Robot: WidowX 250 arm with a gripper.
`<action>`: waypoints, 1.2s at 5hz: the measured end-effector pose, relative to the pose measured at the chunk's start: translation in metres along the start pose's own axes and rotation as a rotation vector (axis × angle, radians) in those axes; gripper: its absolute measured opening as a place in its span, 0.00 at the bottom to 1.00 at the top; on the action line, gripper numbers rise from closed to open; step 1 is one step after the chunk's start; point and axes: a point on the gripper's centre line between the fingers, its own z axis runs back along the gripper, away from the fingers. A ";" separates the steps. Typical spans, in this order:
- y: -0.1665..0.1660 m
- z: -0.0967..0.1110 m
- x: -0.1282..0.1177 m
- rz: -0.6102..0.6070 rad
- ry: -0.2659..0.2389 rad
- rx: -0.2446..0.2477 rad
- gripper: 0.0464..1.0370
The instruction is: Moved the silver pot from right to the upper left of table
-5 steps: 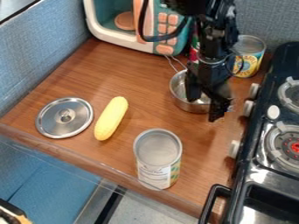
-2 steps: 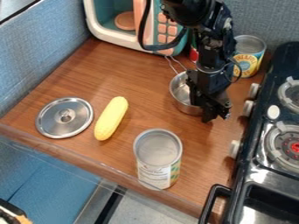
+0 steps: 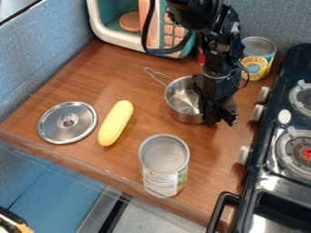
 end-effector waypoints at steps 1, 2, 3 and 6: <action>-0.005 0.015 -0.002 0.027 -0.021 -0.018 0.04; 0.005 0.040 -0.002 0.055 -0.070 -0.014 0.04; 0.034 0.048 -0.016 0.127 -0.075 -0.004 0.04; 0.102 0.024 -0.047 0.251 0.031 0.077 0.03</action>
